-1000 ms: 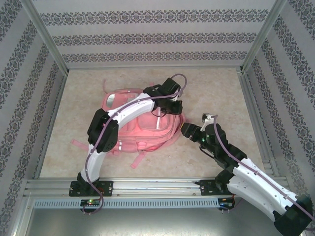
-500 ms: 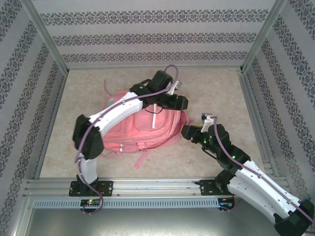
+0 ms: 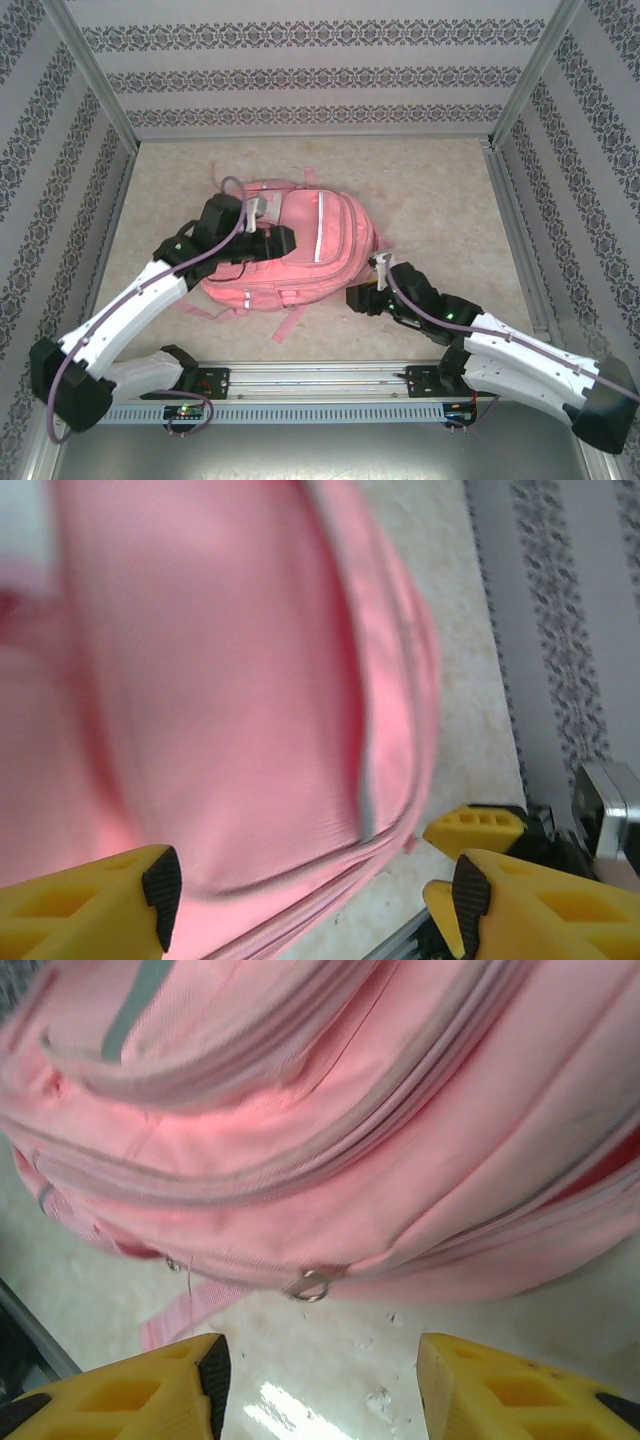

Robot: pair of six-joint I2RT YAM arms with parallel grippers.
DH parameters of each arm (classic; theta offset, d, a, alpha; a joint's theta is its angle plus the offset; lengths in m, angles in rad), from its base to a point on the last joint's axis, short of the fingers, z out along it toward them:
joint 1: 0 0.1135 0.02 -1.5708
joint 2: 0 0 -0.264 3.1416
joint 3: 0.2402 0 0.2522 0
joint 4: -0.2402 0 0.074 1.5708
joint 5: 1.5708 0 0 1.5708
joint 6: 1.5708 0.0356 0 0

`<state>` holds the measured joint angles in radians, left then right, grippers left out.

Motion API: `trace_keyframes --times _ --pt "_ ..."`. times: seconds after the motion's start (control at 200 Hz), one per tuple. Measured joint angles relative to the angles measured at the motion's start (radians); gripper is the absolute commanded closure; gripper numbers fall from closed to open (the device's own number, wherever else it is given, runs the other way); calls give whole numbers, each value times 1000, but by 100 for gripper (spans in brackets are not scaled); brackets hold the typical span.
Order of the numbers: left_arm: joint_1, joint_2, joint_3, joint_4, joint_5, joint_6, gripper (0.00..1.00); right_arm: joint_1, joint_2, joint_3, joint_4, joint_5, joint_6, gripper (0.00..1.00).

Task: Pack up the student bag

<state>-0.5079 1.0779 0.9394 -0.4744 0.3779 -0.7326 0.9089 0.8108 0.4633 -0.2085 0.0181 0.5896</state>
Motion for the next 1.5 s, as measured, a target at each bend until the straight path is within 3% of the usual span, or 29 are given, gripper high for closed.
trace_keyframes --times 0.295,0.645,0.884,1.024,1.144,1.239,1.394,1.499 --pt "11 -190 -53 -178 -198 -257 22 247 164 9 55 159 -29 50" --pt "-17 -192 -230 -213 -235 -567 22 253 140 -13 155 268 14 54" --pt "-50 -243 -335 -110 -291 -741 33 253 193 -47 222 274 42 56" --pt "-55 -222 -343 -46 -344 -797 52 254 227 -47 257 275 43 57" --pt "-56 -170 -366 43 -364 -853 82 264 251 -48 294 285 35 57" --pt "-68 -140 -373 122 -386 -902 100 289 265 -51 328 305 14 56" --pt "-96 -122 -387 234 -435 -933 100 310 289 -55 353 332 -36 55" --pt "-115 -125 -403 258 -454 -946 100 243 299 -55 357 325 -44 59"
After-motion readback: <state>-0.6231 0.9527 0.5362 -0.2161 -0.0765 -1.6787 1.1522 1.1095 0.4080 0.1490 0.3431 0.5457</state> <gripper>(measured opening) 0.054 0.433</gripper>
